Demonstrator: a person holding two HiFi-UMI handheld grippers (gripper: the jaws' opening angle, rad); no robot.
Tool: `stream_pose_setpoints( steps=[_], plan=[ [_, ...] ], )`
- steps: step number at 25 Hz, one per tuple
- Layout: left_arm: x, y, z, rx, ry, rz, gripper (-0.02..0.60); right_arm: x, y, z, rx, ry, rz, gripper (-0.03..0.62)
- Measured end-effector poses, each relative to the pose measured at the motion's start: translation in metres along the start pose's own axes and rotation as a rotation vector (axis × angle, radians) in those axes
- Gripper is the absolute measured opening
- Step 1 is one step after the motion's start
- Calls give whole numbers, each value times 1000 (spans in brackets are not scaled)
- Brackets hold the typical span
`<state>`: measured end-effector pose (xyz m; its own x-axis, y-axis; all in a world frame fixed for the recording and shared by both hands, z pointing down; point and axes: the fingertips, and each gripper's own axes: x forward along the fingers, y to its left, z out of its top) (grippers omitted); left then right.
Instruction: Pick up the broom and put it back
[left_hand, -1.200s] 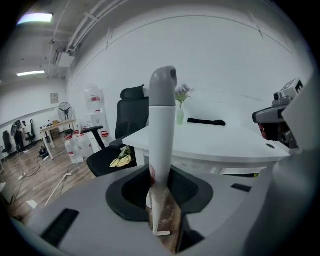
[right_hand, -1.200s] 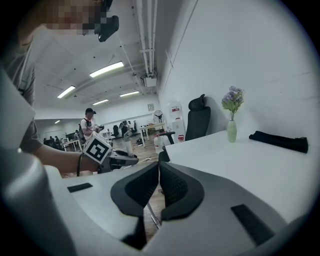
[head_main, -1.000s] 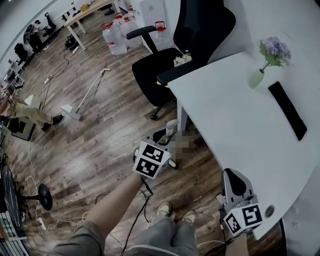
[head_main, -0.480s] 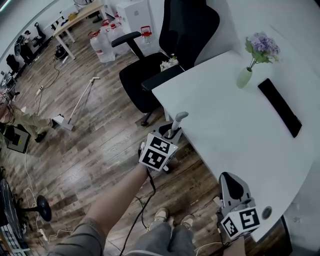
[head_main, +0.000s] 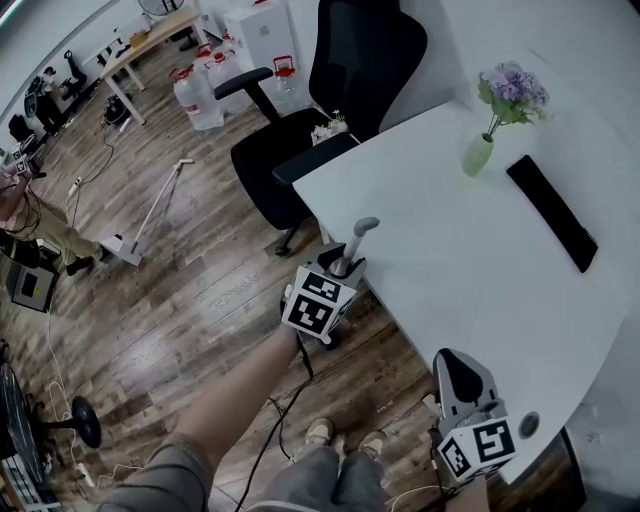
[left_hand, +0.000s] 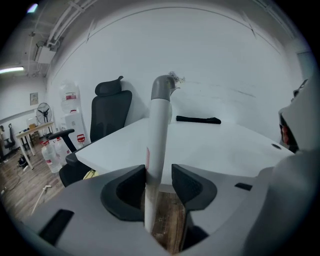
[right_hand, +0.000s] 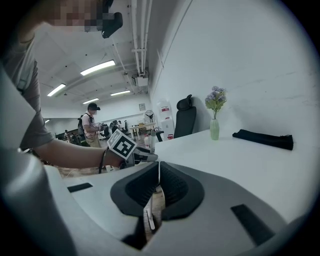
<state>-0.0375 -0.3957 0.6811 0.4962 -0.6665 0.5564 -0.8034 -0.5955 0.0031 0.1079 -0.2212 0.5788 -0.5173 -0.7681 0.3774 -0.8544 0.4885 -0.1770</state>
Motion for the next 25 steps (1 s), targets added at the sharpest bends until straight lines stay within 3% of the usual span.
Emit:
stream_pose_setpoints(
  steps=[6,13,25],
  plan=[
    [-6,3,3,-32,-4,16,230,-8,-1,-1,-10,9,-12,34],
    [-35,3,17,-10,15,35,230,-26,15,23,-42,2,9,34],
    [-174,-36,77,96,-64,48,223,-92,62,113,-86,-102,39,34]
  ],
)
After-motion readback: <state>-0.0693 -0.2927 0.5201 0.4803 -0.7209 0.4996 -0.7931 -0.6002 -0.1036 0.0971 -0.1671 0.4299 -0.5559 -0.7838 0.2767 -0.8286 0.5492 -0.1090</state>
